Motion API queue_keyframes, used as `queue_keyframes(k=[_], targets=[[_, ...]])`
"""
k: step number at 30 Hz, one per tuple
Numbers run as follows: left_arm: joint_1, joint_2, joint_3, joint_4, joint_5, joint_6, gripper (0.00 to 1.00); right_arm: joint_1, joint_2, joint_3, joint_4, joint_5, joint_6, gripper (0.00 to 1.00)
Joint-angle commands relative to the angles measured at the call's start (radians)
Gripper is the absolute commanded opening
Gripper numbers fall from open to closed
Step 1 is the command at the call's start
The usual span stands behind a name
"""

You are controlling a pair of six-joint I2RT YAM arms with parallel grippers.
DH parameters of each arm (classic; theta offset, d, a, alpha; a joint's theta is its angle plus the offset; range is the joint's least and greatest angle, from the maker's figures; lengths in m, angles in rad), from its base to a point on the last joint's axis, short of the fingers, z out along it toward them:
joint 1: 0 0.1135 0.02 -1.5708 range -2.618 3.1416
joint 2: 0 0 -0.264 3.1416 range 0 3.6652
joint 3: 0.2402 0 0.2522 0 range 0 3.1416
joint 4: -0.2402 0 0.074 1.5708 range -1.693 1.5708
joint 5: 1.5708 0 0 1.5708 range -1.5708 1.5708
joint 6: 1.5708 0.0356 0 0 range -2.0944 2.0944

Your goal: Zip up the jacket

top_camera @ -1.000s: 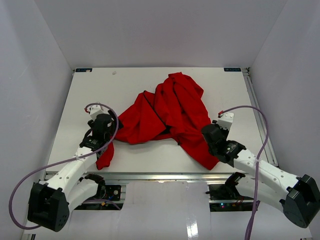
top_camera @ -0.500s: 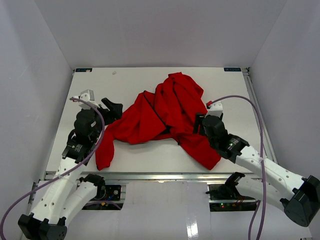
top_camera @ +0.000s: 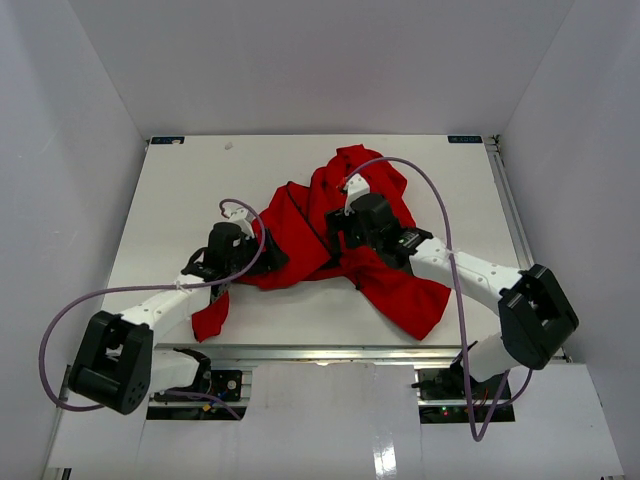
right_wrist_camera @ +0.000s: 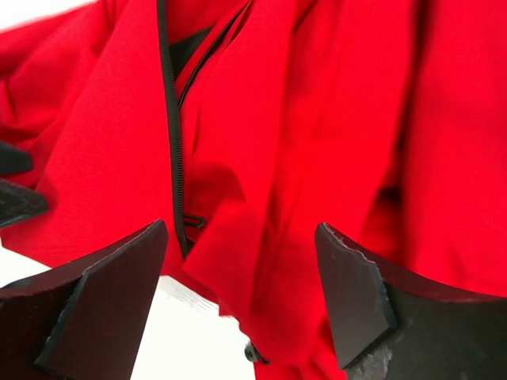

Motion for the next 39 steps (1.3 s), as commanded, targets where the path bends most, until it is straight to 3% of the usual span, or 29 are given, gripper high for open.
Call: queue_keyframes(k=[1,2,3,6,7,8,9,11,19,22,23,25,27,31,34,36,39], targets=[[-0.011,0.058,0.005,0.123,-0.005,0.033,0.81,-0.006,0.046,0.011,0.073,-0.087,-0.007,0.77],[-0.012,0.073,0.000,0.128,-0.013,0.035,0.79,-0.006,0.050,-0.011,0.088,-0.103,-0.001,0.75],[-0.012,0.078,-0.015,0.142,-0.018,0.036,0.62,-0.006,0.048,-0.028,0.113,-0.113,0.005,0.71],[-0.012,0.067,-0.039,0.120,-0.133,0.020,0.16,-0.005,0.026,-0.097,0.163,-0.117,0.021,0.48],[-0.012,0.055,-0.042,0.105,-0.172,0.018,0.04,-0.006,0.019,-0.111,0.165,-0.107,0.025,0.39],[-0.011,0.042,-0.041,0.081,-0.229,0.018,0.00,-0.006,0.004,-0.130,0.164,-0.083,0.027,0.28],[-0.010,0.030,-0.039,0.053,-0.294,0.020,0.00,-0.006,-0.017,-0.153,0.162,-0.054,0.030,0.15],[-0.010,0.002,-0.054,0.046,-0.346,0.022,0.00,-0.006,-0.056,-0.192,0.164,-0.026,0.040,0.08],[0.016,-0.044,-0.037,-0.047,-0.529,-0.010,0.03,-0.011,-0.273,-0.491,0.222,0.040,0.169,0.08],[0.017,-0.058,-0.012,-0.062,-0.432,-0.001,0.51,-0.008,-0.340,-0.576,0.305,-0.031,0.184,0.08],[0.017,-0.068,-0.008,-0.065,-0.401,0.003,0.60,-0.008,-0.351,-0.595,0.320,-0.043,0.190,0.08],[0.017,-0.110,0.002,-0.068,-0.291,0.014,0.69,-0.003,-0.378,-0.620,0.356,-0.069,0.201,0.08],[0.014,-0.148,0.013,-0.071,-0.169,0.013,0.71,0.004,-0.407,-0.653,0.384,-0.085,0.209,0.08],[-0.014,-0.199,0.075,-0.143,-0.157,0.006,0.71,0.021,-0.414,-0.674,0.408,-0.083,0.216,0.08],[-0.064,-0.205,0.151,-0.207,-0.224,0.023,0.71,0.025,-0.404,-0.675,0.418,-0.082,0.213,0.08],[-0.165,-0.185,0.228,-0.258,-0.315,0.034,0.71,0.028,-0.393,-0.674,0.423,-0.078,0.213,0.08],[-0.237,-0.069,0.328,-0.313,-0.360,0.042,0.71,0.033,-0.385,-0.672,0.427,-0.069,0.213,0.08]])
